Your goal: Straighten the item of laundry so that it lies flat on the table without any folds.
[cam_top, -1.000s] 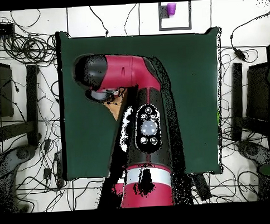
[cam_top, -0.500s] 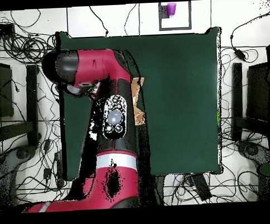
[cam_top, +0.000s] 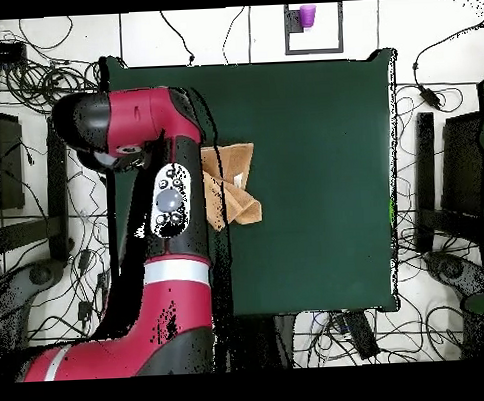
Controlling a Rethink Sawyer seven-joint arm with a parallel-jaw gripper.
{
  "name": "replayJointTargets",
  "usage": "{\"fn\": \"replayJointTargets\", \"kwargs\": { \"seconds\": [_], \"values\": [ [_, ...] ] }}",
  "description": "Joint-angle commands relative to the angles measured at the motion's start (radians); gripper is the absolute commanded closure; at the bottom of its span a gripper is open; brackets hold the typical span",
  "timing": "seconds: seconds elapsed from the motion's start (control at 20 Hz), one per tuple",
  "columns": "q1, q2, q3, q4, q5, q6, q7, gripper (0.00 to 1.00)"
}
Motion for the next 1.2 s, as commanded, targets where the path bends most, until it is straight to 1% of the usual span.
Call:
{"fn": "replayJointTargets", "kwargs": {
  "seconds": [0.05, 0.3, 0.5, 0.75, 1.0, 1.05, 1.2],
  "values": [
    [0.051, 0.09, -0.011, -0.103, 0.046, 0.064, 0.397, 1.0],
    [0.081, 0.147, -0.038, -0.157, 0.046, -0.01, 0.496, 1.0],
    [0.094, 0.222, -0.071, -0.252, 0.041, -0.094, 0.592, 1.0],
    [0.104, 0.339, -0.142, -0.417, 0.032, -0.138, 0.731, 1.0],
    [0.109, 0.444, -0.209, -0.556, 0.036, -0.222, 0.876, 1.0],
    [0.106, 0.476, -0.237, -0.606, 0.037, -0.225, 0.913, 1.0],
    [0.105, 0.54, -0.308, -0.696, 0.028, -0.279, 1.021, 1.0]
  ]
}}
